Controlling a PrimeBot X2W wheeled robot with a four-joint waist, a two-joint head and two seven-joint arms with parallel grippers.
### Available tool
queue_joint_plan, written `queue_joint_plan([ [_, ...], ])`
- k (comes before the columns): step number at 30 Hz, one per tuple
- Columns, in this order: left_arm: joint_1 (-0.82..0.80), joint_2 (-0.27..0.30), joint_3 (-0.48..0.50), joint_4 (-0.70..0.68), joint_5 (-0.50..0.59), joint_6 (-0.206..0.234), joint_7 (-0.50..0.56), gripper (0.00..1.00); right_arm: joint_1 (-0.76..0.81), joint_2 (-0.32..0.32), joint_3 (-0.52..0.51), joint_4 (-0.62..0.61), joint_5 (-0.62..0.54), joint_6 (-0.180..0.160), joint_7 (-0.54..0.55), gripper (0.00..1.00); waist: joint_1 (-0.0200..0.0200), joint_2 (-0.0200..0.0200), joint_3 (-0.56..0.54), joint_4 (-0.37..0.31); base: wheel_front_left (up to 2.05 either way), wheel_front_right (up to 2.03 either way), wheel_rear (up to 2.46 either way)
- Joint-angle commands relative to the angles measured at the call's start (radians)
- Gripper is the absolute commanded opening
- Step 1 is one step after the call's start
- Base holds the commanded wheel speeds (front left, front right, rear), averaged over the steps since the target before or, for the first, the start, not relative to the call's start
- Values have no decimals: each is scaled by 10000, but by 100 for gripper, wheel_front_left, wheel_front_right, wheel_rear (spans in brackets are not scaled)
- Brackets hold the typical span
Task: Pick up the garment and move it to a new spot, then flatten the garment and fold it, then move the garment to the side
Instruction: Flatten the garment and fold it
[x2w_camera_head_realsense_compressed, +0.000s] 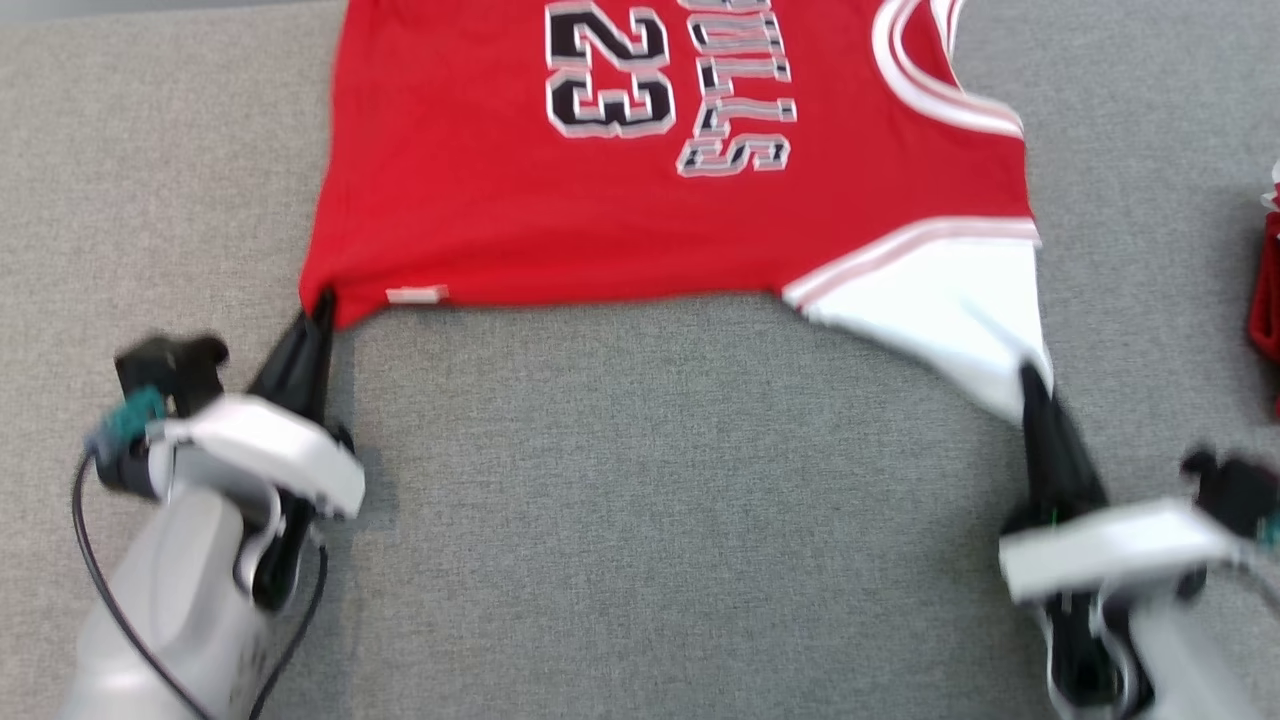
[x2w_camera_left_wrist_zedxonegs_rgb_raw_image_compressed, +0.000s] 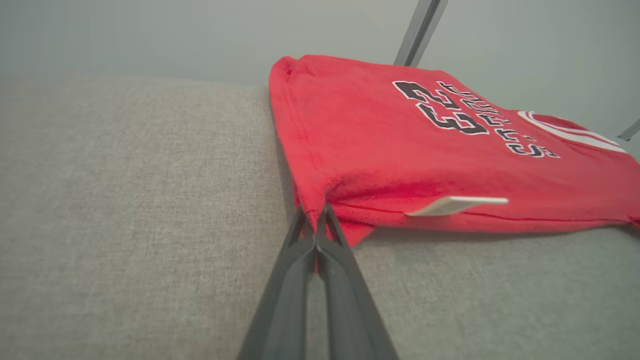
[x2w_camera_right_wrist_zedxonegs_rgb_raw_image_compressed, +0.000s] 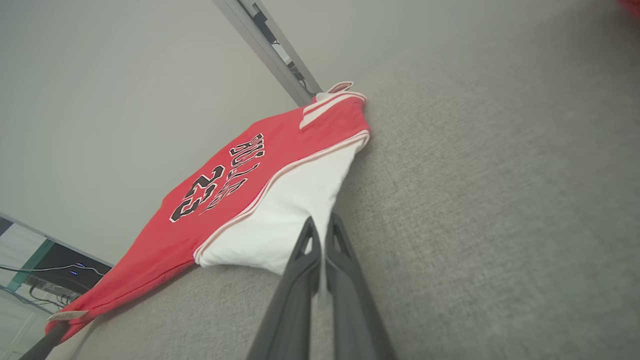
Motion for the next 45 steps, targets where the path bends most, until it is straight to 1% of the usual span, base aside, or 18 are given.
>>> queue_joint_plan([
  [1, 461, 234, 5, -487, 233, 169, -19, 0, 799, 66, 1, -491, -85, 13, -6, 0, 0, 0, -117, -47, 0, 0, 0],
  [2, 461, 234, 5, -487, 233, 169, -19, 0, 799, 66, 1, -491, -85, 13, -6, 0, 0, 0, -117, -47, 0, 0, 0],
  [3, 845, 356, 29, -846, 293, 270, -19, 0, 1261, 105, 23, -847, -135, 15, -6, 0, 0, 0, -178, -107, 0, 0, 0],
  [7, 2364, 983, 291, -2525, 385, 852, 32, 0, 2806, 231, -360, -2339, -374, 13, 40, 0, 0, 0, -248, -328, 0, 0, 0],
  [9, 3218, 1319, 471, -3538, 293, 1263, 265, 0, 3555, 371, -471, -2973, -535, 13, 225, 0, 0, 0, -288, -419, 0, 0, 0],
  [11, 4136, 1583, 722, -4723, 181, 1814, 550, 0, 4194, 443, -476, -3592, -670, 12, 576, 0, 0, 0, -306, -499, 0, 0, 0],
  [16, 6387, 2018, 1134, -7560, -12, 3147, 1479, 0, 5429, 639, -443, -4799, -993, 12, 1424, 0, 0, 0, -526, -626, 0, 0, 0],
  [20, 7512, 2171, 1338, -9155, -38, 3939, 1990, 0, 5925, 691, -557, -5406, -1245, 12, 1798, 0, 0, 0, -775, -599, 0, 0, 0],
  [23, 7954, 2254, 1382, -9930, 56, 4271, 2239, 0, 6134, 695, -585, -5678, -1376, 12, 2107, 0, 0, 0, -875, -519, 0, 0, 0],
  [27, 8063, 2409, 1396, -10450, 145, 4470, 2473, 0, 6171, 705, -711, -6043, -1378, 12, 2368, 0, 0, 0, -936, -502, 0, 0, 0],
  [30, 7861, 2498, 1381, -10594, 143, 4464, 2581, 0, 5813, 707, -836, -6313, -1540, 12, 2502, 0, 0, 0, -906, -571, 0, 0, 0],
  [34, 7383, 2695, 1373, -10658, 209, 4291, 2796, 0, 5026, 705, -1141, -6633, -1604, 12, 2650, 0, 0, 0, -720, -665, 0, 0, 0],
  [36, 7029, 2748, 1370, -10680, 150, 4208, 2916, 0, 4480, 552, -1365, -6733, -1636, 12, 2752, 0, 0, 0, -608, -668, 0, 0, 0],
  [38, 6652, 2766, 1357, -10648, 64, 4094, 3022, 0, 3788, 426, -1364, -6719, -1518, 12, 2877, 0, 0, 0, -468, -676, 0, 0, 0],
  [41, 6066, 2734, 1322, -10548, -91, 3905, 3170, 0, 2808, 108, -1411, -6438, -1451, 12, 2973, 0, 0, 0, -258, -578, 0, 0, 0],
  [45, 5280, 2638, 1265, -10216, -240, 3659, 3256, 0, 1665, -179, -1343, -5725, -1394, 12, 2988, 0, 0, 0, -33, -393, 0, 0, 0],
])
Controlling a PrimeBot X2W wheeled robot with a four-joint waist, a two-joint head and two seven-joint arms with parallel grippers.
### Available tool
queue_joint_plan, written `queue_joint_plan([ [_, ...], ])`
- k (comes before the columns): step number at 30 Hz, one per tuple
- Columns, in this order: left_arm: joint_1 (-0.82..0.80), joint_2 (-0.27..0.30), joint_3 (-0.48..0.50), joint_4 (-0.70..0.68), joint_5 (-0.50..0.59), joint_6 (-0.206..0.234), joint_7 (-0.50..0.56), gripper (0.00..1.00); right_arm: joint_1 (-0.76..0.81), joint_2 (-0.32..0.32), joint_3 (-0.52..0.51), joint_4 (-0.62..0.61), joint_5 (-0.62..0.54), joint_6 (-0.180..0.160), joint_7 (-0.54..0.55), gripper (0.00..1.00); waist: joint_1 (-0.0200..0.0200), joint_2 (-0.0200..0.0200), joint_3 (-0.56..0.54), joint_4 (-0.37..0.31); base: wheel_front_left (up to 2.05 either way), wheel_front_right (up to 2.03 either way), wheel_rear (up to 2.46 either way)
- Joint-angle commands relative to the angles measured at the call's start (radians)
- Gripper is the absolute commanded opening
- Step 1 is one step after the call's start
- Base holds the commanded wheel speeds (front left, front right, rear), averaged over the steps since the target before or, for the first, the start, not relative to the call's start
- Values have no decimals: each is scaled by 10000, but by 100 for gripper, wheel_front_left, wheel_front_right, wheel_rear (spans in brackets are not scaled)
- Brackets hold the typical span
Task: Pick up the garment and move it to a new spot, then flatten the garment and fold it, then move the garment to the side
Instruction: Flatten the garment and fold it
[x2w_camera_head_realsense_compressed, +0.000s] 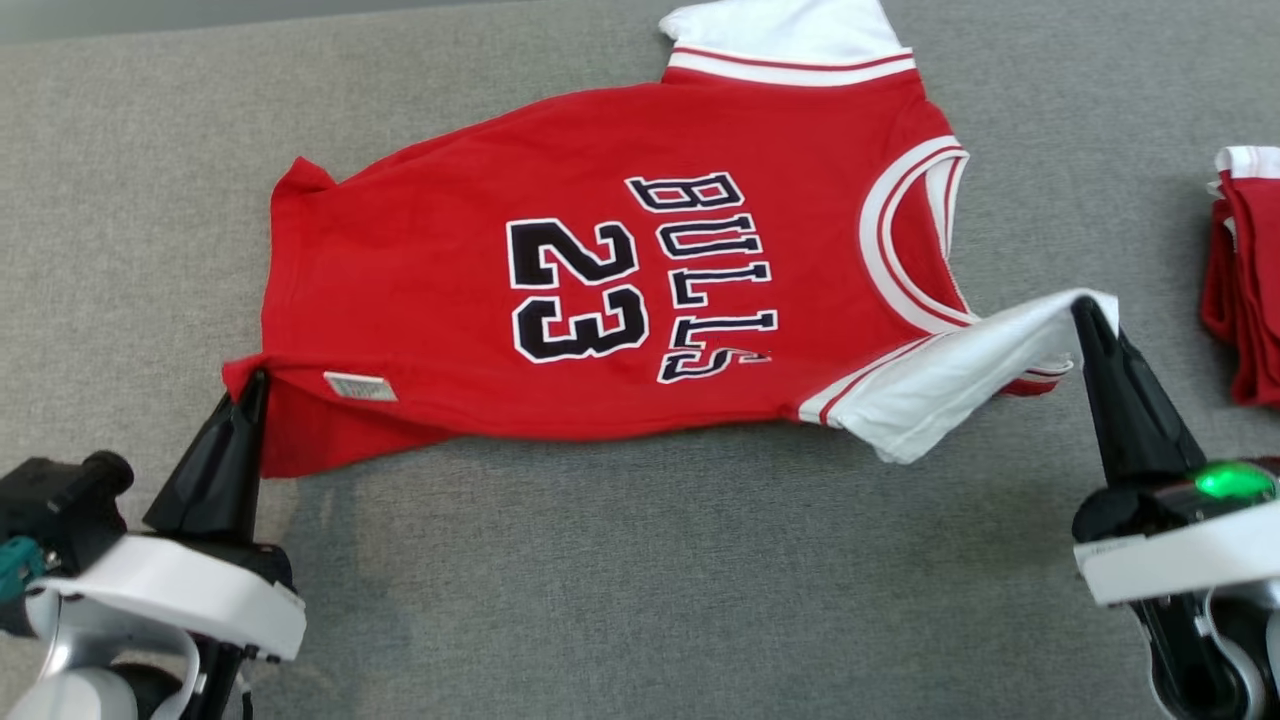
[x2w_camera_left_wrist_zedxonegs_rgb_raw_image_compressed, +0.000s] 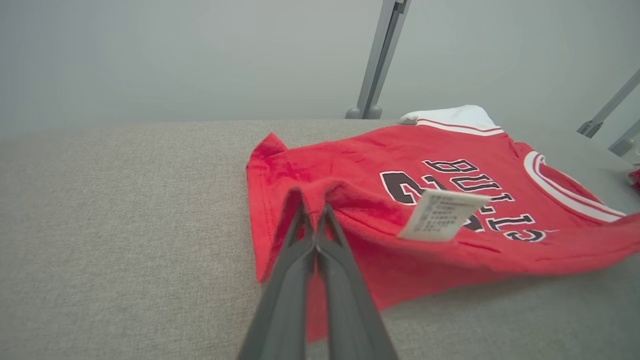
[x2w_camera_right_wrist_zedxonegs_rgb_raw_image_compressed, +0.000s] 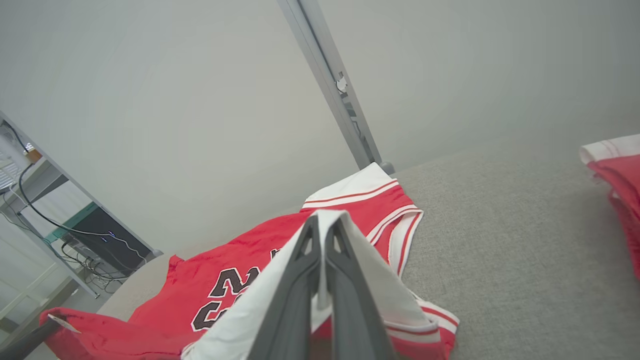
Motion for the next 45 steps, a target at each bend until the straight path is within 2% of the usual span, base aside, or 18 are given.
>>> queue_joint_plan([
  [1, -433, -16, -2, 216, -71, -125, 35, 0, -515, -147, 19, 398, 95, 10, -9, 0, 0, 0, 153, 149, 0, 0, 0],
  [7, -1065, -192, -93, 867, -238, -345, 61, 0, -1667, -400, 225, 1542, 243, 10, -56, 0, 0, 0, 368, 197, 0, 0, 0],
  [12, -1385, -380, -214, 1741, -487, -588, 35, 0, -2764, -595, 715, 3127, 431, 10, -133, 0, 0, 0, 582, 202, 0, 0, 0],
  [22, -1662, -767, -404, 2858, -792, -1045, -341, 0, -3638, -799, 1441, 5031, 684, 10, -795, 0, 0, 0, 729, 247, 0, 0, 0],
  [23, -1653, -851, -427, 2920, -859, -1096, -403, 24, -3688, -840, 1556, 5098, 665, 10, -898, 0, 0, 0, 716, 246, 0, 0, 0],
  [24, -1624, -872, -451, 2971, -860, -1135, -460, 71, -3705, -867, 1698, 5146, 672, 10, -1008, 28, 0, 0, 697, 243, 0, 0, 0],
  [25, -1604, -916, -404, 2983, -866, -1127, -611, 100, -3723, -884, 1789, 5144, 715, 10, -1171, 69, 0, 0, 673, 241, 0, 0, 0],
  [26, -1577, -999, -365, 3011, -890, -1153, -771, 100, -3720, -968, 1848, 5175, 647, 10, -1338, 100, 0, 0, 634, 251, 0, 0, 0],
  [31, -1674, -1143, -99, 2915, -468, -969, -1891, 100, -3548, -1265, 1974, 4913, 77, 10, -2289, 100, 0, 0, 444, 319, 0, 0, 0],
  [36, -1748, -1262, 159, 2562, 199, -618, -2875, 100, -3236, -1352, 1482, 4068, -834, 8, -2828, 100, 0, 0, 222, 343, 0, 0, 0],
  [40, -1830, -1463, 463, 2229, 740, -476, -3213, 100, -2768, -1227, 743, 3326, -2149, 14, -2945, 100, 0, 0, 20, 370, 0, 0, 0],
  [45, -1886, -1699, 820, 1985, 1463, -566, -3270, 100, -2128, -880, 165, 2743, -2998, 14, -2981, 100, 0, 0, -129, 429, 0, 0, 0],
])
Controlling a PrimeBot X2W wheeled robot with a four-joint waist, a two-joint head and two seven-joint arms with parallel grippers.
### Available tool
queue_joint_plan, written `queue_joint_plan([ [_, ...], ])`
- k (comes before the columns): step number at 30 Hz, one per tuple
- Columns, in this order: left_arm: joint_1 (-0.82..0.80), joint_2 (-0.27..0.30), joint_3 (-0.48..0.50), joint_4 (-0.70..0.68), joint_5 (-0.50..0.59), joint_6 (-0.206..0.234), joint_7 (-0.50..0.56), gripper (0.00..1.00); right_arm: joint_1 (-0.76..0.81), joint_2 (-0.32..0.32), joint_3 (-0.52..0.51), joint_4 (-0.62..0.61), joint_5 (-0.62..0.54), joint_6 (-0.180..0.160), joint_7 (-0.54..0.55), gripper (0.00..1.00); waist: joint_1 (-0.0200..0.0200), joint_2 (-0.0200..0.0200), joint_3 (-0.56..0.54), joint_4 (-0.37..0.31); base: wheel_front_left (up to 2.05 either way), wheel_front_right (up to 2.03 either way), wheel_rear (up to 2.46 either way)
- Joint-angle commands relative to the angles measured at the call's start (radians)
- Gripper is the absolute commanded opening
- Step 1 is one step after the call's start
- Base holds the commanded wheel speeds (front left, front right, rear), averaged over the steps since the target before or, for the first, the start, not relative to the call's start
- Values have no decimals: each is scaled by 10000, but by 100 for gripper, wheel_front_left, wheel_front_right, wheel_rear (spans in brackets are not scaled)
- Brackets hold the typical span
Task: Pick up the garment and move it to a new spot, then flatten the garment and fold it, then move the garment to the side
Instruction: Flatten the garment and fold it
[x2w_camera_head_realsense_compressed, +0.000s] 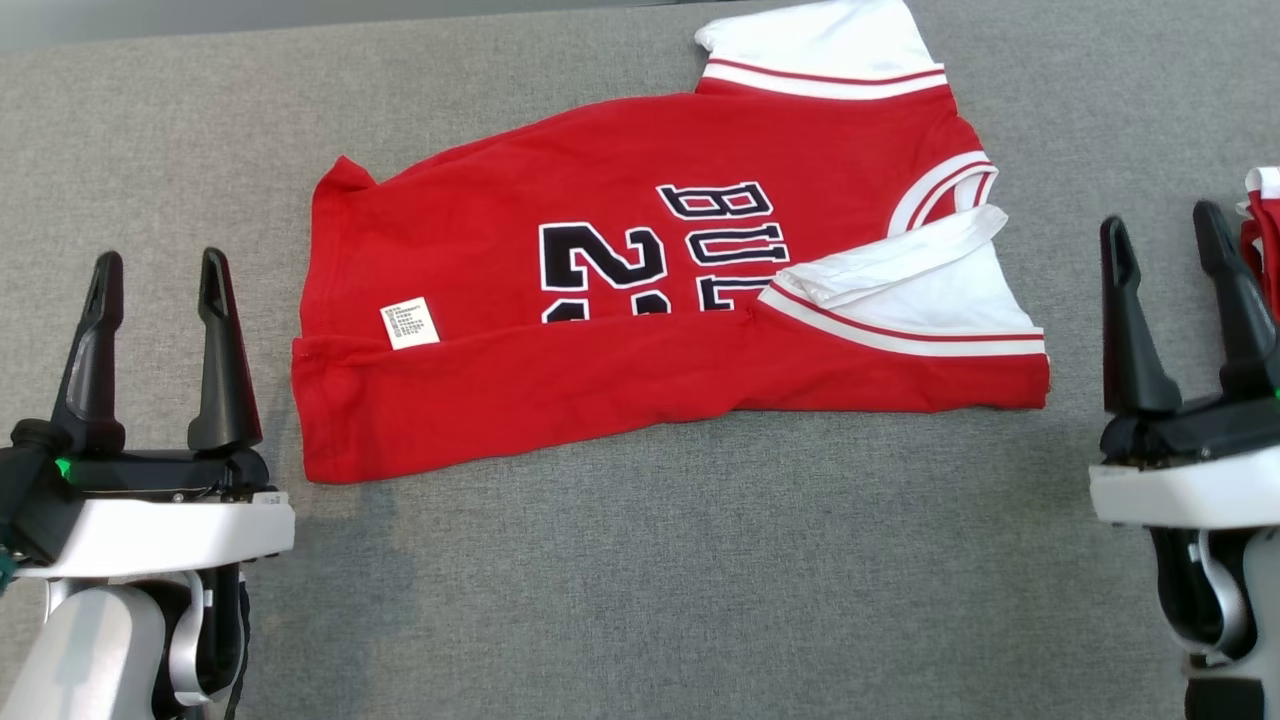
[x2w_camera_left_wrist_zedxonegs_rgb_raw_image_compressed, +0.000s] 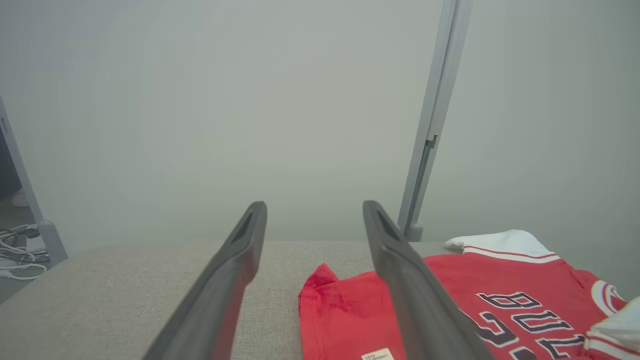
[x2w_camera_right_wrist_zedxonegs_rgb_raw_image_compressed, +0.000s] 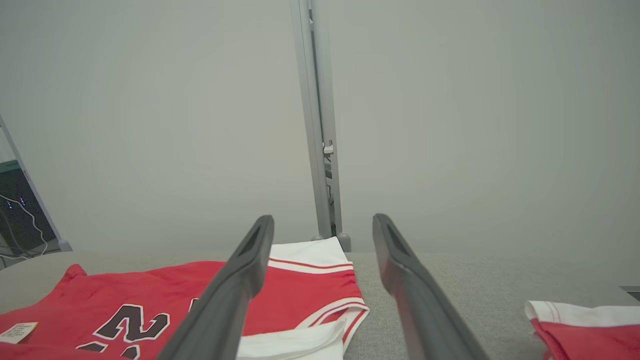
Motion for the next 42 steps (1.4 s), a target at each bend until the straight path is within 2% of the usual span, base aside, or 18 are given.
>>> queue_joint_plan([
  [1, -195, -55, 51, -43, 121, -42, -39, 100, 128, 27, -69, -24, -123, 20, -64, 100, 0, -1, -30, 7, 0, 0, 0],
  [7, 404, -378, 531, 424, 1028, -643, -44, 100, 896, 485, -403, -169, -753, 19, 28, 100, 0, -1, -177, 16, 0, 0, 0],
  [12, 502, -634, 762, 843, 1181, -1203, -45, 100, 1050, 680, -546, -215, -921, 20, 47, 100, 0, -1, -207, 32, 0, 0, 0],
  [20, 437, -839, 805, 1458, 1228, -1758, -45, 100, 966, 794, -593, -95, -834, 20, 126, 100, 0, -1, -216, 73, 0, 0, 0],
  [29, 313, -1244, 276, 3128, 739, -2227, 281, 100, 792, 858, -494, 1593, -688, 19, 130, 100, 0, -1, 130, 83, 0, 0, 0],
  [40, -432, -1368, 109, 5425, 3, -2758, 566, 100, 153, 984, -10, 3492, -266, 19, -34, 100, 0, -1, 484, 41, 0, 0, 0],
  [41, -486, -1344, 85, 5539, -19, -2801, 630, 96, 74, 989, 77, 3592, -212, 20, -49, 100, 0, -1, 505, 21, 0, 0, 0],
  [42, -540, -1338, 42, 5606, -70, -2832, 645, 38, 6, 999, 180, 3739, -122, 19, -56, 100, 0, -1, 519, 8, 0, 0, 0],
])
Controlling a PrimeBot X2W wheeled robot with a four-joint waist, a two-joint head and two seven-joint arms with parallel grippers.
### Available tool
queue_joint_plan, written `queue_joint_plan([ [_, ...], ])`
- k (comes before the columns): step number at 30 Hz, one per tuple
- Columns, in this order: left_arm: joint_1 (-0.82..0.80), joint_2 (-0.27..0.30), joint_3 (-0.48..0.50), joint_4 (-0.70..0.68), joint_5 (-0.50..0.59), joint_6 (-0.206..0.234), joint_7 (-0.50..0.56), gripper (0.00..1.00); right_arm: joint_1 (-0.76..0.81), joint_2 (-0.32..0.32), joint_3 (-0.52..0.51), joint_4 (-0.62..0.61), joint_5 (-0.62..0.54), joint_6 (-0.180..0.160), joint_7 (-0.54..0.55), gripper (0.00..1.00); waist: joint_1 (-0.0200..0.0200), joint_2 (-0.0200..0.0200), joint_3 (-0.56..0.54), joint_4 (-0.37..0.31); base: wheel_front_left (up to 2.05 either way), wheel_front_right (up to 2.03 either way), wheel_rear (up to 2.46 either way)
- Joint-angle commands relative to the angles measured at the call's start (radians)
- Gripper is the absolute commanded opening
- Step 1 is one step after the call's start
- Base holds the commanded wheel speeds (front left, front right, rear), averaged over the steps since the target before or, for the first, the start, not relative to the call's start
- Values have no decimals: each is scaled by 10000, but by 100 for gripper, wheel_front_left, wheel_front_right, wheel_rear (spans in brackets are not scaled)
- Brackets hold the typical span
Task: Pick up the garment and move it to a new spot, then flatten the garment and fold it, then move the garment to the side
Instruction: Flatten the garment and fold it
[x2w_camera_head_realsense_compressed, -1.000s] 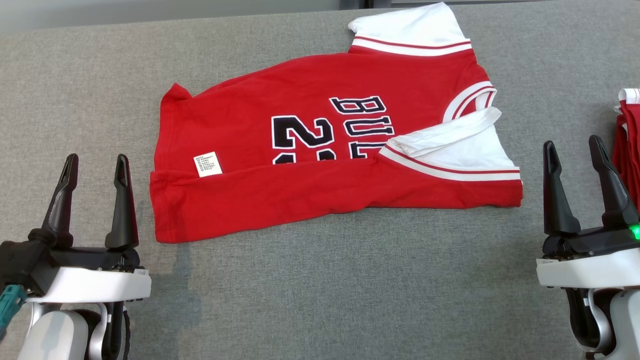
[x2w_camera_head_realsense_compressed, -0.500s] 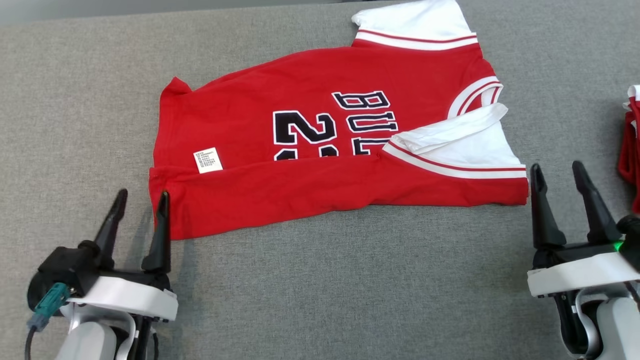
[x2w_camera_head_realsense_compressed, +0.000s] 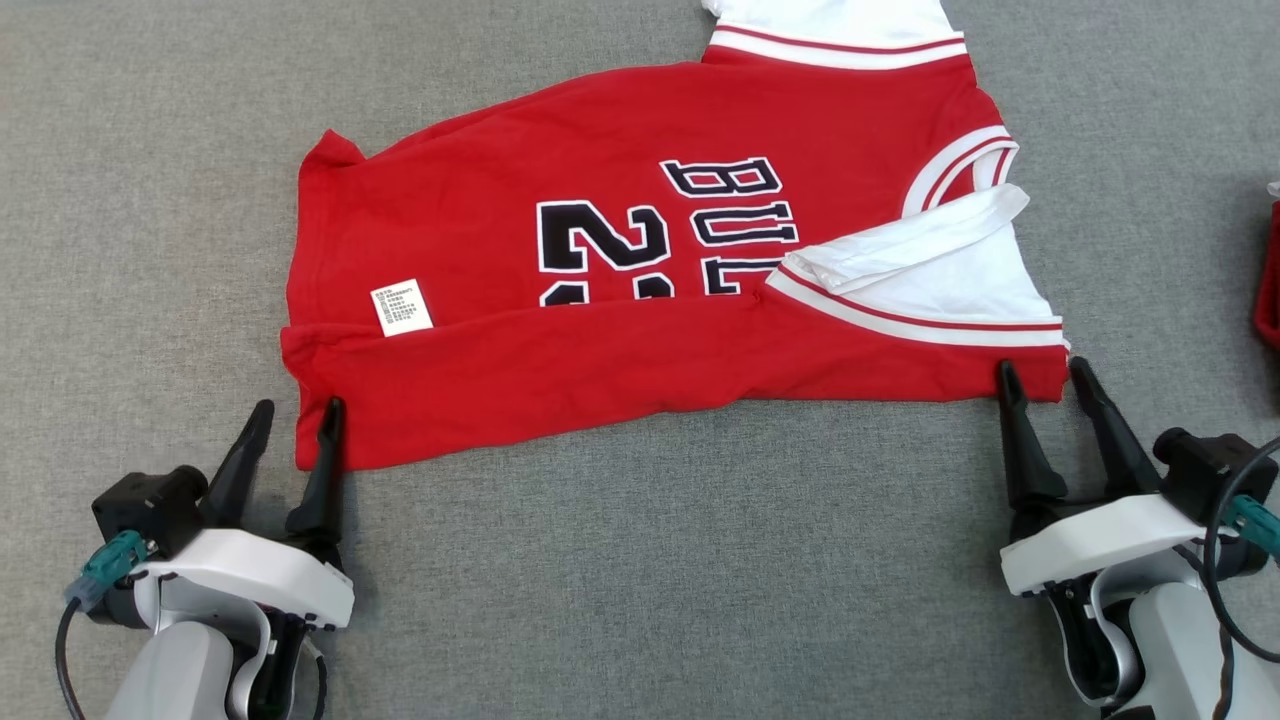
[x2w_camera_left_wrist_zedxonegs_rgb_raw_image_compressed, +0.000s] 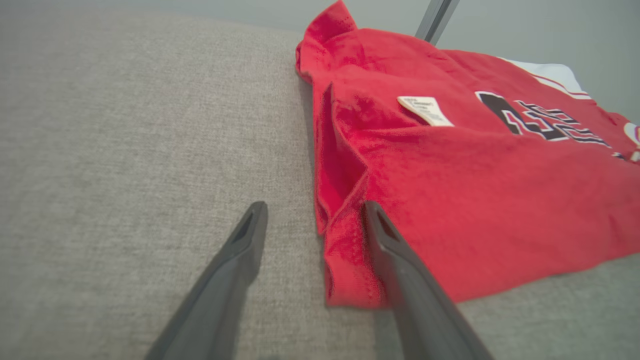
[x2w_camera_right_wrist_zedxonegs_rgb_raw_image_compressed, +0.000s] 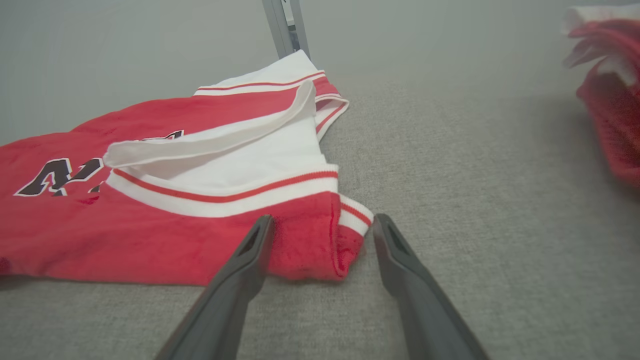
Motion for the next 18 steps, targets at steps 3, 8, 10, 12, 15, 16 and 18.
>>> queue_joint_plan([
  [3, -160, 20, -185, 328, -118, -151, 147, 0, -277, -79, 196, 358, 258, 19, -84, 42, 1, -1, 51, -34, 0, 0, 0],
  [8, -287, 115, -206, 223, -276, -242, -29, 0, -448, -98, 397, 746, 684, 19, -98, 0, 1, -1, 65, -10, 0, 0, 0],
  [10, -281, 193, -243, 127, -272, -259, 6, 0, -405, -187, 427, 676, 735, 17, -98, 0, 1, -1, 26, 31, 0, 0, 0],
  [12, -213, 285, -238, -108, -253, -230, 42, 0, -177, -156, 437, 335, 873, 17, -105, 0, 1, -1, -54, 79, 0, 0, 0],
  [15, 78, 519, -203, -767, -343, -114, 414, 0, 557, -189, 424, -568, 873, 17, -105, 0, 1, -1, -252, 144, 0, 0, 0],
  [16, 201, 575, -166, -995, -342, -25, 503, 0, 798, -177, 401, -826, 848, 17, -105, 0, 1, -1, -323, 152, 0, 0, 0],
  [18, 551, 711, -168, -1513, -307, 138, 816, 0, 1295, -138, 344, -1371, 781, 17, -12, 0, 1, -1, -445, 159, 0, 0, 0],
])
